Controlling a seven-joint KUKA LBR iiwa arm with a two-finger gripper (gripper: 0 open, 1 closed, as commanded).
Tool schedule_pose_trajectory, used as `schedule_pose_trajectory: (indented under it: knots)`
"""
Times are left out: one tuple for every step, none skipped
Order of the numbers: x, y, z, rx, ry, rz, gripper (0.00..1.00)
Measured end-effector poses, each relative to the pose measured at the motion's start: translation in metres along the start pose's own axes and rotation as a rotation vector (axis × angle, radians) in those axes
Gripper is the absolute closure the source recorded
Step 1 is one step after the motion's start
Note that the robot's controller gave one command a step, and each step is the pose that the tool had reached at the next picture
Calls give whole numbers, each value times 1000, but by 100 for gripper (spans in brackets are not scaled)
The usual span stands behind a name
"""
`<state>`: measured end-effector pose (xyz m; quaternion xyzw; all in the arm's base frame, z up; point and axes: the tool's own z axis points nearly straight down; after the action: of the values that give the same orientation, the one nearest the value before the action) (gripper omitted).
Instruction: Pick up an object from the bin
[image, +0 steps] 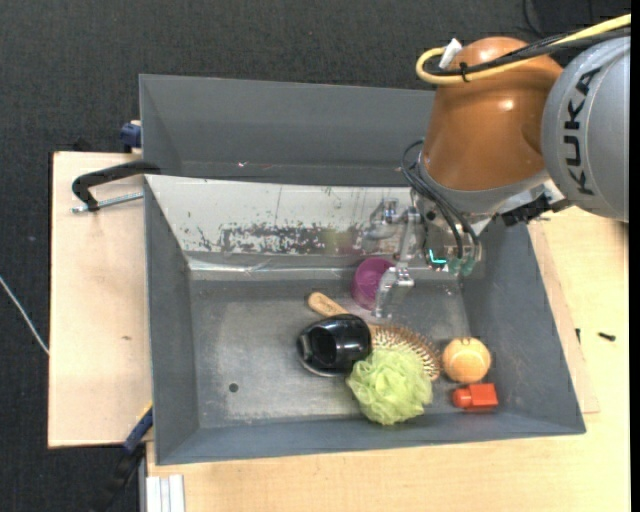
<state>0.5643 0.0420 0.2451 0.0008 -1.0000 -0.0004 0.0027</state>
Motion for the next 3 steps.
schedule_pose_trajectory:
  knots:
    - [-1, 0, -5, 0, -9, 1, 0]
    - [16, -15, 43, 0, -10, -94, 0]
    - [60, -31, 80, 1, -7, -388, 0]
